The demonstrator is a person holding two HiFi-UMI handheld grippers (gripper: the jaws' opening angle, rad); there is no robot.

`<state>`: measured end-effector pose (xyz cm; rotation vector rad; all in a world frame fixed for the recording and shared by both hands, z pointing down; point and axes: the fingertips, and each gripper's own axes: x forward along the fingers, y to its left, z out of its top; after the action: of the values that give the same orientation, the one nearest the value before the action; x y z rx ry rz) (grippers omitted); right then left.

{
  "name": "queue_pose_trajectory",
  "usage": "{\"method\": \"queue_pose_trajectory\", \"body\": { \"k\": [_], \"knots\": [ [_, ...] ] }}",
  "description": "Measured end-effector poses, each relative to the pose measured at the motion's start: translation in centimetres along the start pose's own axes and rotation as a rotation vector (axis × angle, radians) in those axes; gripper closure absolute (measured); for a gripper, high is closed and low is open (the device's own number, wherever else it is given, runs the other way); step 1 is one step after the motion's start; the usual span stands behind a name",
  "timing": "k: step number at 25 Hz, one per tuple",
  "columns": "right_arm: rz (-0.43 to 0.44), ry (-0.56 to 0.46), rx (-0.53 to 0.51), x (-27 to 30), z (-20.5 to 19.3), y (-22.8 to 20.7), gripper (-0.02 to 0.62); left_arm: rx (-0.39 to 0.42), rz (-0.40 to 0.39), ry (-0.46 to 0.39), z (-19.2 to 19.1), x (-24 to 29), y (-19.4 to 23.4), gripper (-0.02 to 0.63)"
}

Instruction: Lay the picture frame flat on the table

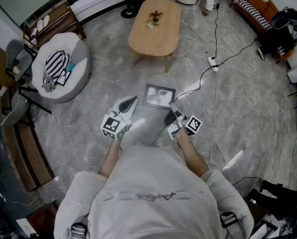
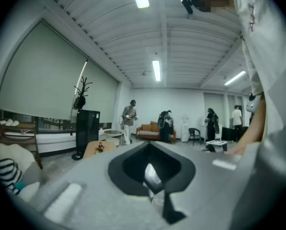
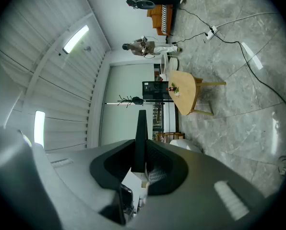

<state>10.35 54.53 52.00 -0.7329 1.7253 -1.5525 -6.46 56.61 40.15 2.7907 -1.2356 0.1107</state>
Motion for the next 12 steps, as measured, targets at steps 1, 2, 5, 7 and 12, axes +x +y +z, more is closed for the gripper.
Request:
{"method": "queue_pose_trajectory", "body": {
  "k": [1,2,5,7,12],
  "knots": [
    [-0.001,0.0,-0.001,-0.2,0.0,0.0,0.519,-0.001,0.001,0.001,-0.1,0.0,-0.1,0.606],
    [-0.001,0.0,-0.002,-0.3,0.0,-0.1,0.519,-0.001,0.002,0.002,-0.2,0.0,-0.3,0.606],
    [0.005,-0.001,-0.006,-0.6,0.5,0.0,0.518,0.003,-0.002,0.005,-0.2,0.2,-0.8,0.606],
    [0.012,-0.01,-0.007,-0.8,1.0,0.3,0.518,0.003,-0.006,0.008,-0.1,0.6,-1.2,0.606],
    [0.019,-0.037,0.013,-2.0,2.8,0.4,0.518,0.009,-0.005,0.012,0.1,1.9,-2.6,0.606]
  ]
}}
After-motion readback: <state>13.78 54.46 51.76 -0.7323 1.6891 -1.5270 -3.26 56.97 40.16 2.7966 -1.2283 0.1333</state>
